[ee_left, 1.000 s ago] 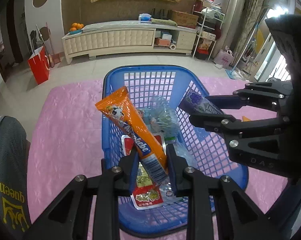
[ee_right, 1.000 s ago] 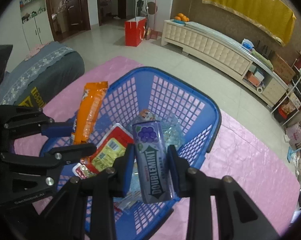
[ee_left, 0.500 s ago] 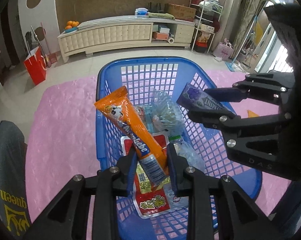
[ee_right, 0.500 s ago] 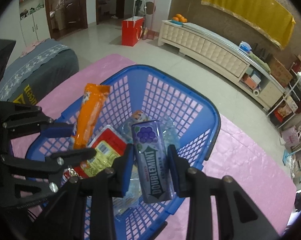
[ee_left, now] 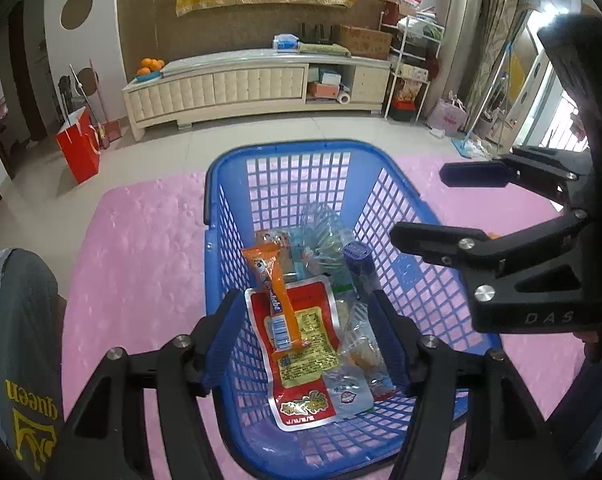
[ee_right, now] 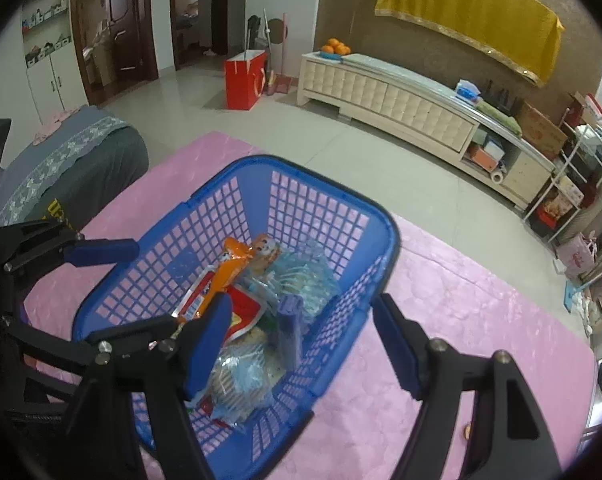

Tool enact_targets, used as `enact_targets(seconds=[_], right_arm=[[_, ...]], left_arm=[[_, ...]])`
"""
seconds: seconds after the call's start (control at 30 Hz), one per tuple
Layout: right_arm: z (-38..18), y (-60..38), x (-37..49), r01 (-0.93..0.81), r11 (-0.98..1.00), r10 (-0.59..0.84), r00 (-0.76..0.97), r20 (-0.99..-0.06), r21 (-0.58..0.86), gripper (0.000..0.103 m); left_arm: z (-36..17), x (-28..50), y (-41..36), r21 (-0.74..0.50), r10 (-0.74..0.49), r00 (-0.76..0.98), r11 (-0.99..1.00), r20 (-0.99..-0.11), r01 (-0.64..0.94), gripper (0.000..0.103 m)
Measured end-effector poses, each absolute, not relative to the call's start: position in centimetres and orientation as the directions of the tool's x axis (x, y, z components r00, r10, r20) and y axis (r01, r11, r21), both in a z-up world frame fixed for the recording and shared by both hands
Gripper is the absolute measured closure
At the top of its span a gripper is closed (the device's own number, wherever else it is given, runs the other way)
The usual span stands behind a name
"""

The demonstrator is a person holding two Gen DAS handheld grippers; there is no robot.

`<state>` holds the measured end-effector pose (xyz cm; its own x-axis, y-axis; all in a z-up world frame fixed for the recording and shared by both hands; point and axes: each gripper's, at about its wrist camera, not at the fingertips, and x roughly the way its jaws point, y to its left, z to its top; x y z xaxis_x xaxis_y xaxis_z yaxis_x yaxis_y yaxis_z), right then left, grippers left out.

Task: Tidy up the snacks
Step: 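Open both grippers to drop the sausage stick and gum into the basket, then withdraw both grippers and move the right gripper toward the orange packet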

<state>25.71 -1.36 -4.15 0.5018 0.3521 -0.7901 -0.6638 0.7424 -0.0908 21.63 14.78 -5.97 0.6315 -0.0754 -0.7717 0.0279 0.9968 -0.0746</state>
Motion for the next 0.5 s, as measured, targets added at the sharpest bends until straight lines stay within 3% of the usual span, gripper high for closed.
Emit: enact_targets(seconds=[0.5], right_arm=[[-0.4,-9.3,21.8,-0.594,0.804,0.371,0.542,-0.754,-0.030,0.025]], left_arm=[[-0.3,18.3,9.4,-0.015,-0.043,0.705,0.999,-0.708,0.046,0.035]])
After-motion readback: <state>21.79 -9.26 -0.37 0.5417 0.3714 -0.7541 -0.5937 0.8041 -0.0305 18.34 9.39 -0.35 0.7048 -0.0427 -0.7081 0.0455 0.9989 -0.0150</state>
